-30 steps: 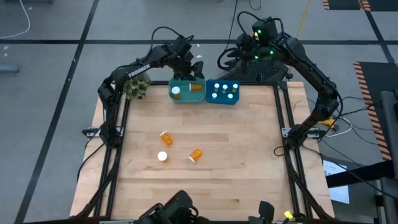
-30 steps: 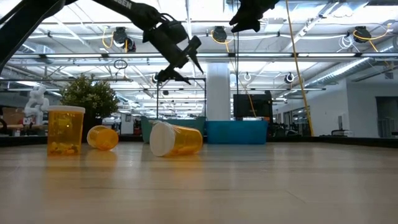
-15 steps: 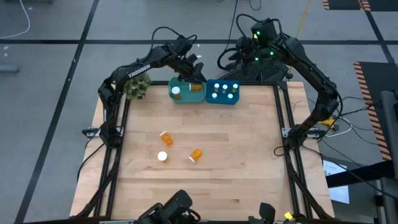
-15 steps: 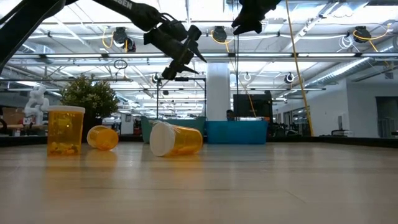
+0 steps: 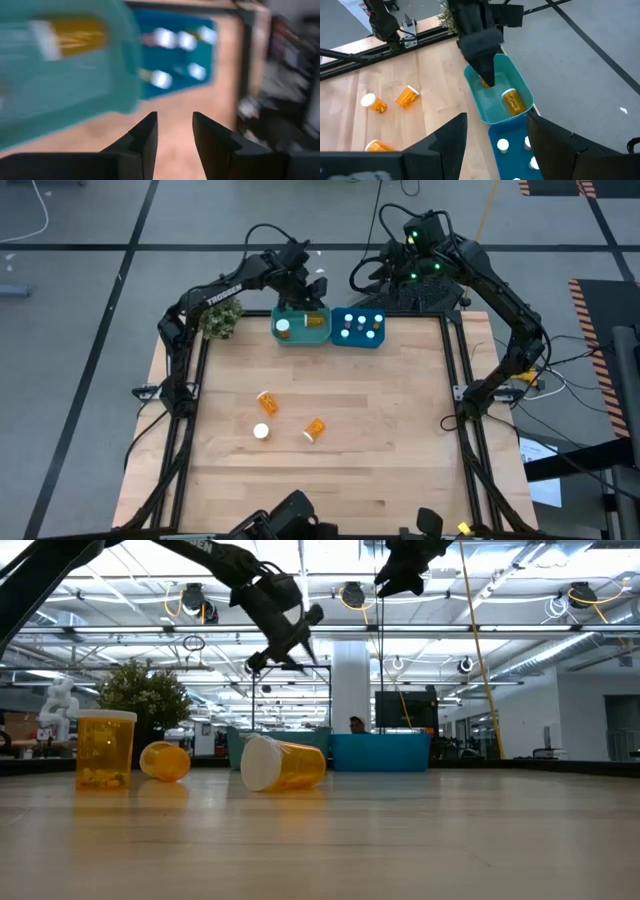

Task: Pick and place medicine bottles into bin by pill shape (circle, oval)
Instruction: Put the large orange capsule bottle into the green bin

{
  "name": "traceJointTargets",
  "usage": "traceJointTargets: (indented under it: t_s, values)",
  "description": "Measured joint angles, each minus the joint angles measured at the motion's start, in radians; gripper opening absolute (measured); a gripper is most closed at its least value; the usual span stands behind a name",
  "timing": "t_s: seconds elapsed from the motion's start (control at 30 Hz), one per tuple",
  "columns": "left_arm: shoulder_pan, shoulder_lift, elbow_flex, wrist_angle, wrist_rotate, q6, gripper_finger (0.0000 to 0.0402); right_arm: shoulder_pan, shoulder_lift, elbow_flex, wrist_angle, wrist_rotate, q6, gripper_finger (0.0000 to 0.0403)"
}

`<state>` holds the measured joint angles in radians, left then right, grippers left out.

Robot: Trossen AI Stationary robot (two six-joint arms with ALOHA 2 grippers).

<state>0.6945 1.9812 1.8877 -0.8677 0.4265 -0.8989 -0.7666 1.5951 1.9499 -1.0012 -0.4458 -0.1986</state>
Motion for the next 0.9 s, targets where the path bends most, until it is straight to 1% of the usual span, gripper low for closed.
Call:
traceJointTargets:
  t_s: [0.1,0.13,0.17,0.33,0.43,0.53,0.6,0.67,0.73,0.77,0.83,0.9]
  values:
    - [-0.021,0.001,-0.001,-0.04,-0.171,-0.054,0.0117,0.0,0.0,0.0,0.0,0.0,-0.001,0.0196]
    - [-0.027,0.004,-0.001,-0.04,-0.219,-0.071,0.0115,0.0,0.0,0.0,0.001,-0.001,-0.001,0.0196]
    - [-0.033,0.006,-0.001,-0.036,-0.245,-0.079,0.0113,0.0,0.0,0.0,0.004,-0.001,-0.001,0.0196]
    - [-0.05,0.033,-0.001,-0.048,-0.298,-0.064,0.0109,0.002,0.0,0.0,0.034,-0.004,0.003,0.0196]
    - [-0.058,0.06,-0.001,-0.085,-0.348,-0.126,0.0108,0.002,0.0,0.0,0.038,-0.039,0.021,0.0196]
    - [-0.058,0.072,-0.001,-0.096,-0.357,-0.145,0.0109,0.003,0.0,0.0,0.036,-0.07,0.053,0.0196]
    - [-0.058,0.075,-0.001,-0.092,-0.362,-0.166,0.0114,0.003,-0.002,0.0,0.022,-0.084,0.056,0.0196]
    - [-0.062,0.075,-0.001,-0.081,-0.381,-0.202,0.0128,0.003,-0.005,0.0,0.012,-0.083,0.056,0.0196]
    - [-0.062,0.075,-0.001,-0.052,-0.383,-0.23,0.015,0.004,-0.005,0.0,0.006,-0.083,0.061,0.0196]
    - [-0.062,0.075,-0.001,-0.045,-0.366,-0.25,0.0163,0.004,-0.005,0.0,0.003,-0.082,0.066,0.0196]
    - [-0.055,0.075,-0.001,-0.004,-0.259,-0.246,0.0189,0.005,-0.005,0.0,0.0,-0.082,0.083,0.0196]
    - [-0.044,0.075,-0.001,0.049,-0.109,-0.199,0.0207,0.005,-0.005,0.0,0.0,-0.082,0.113,0.0196]
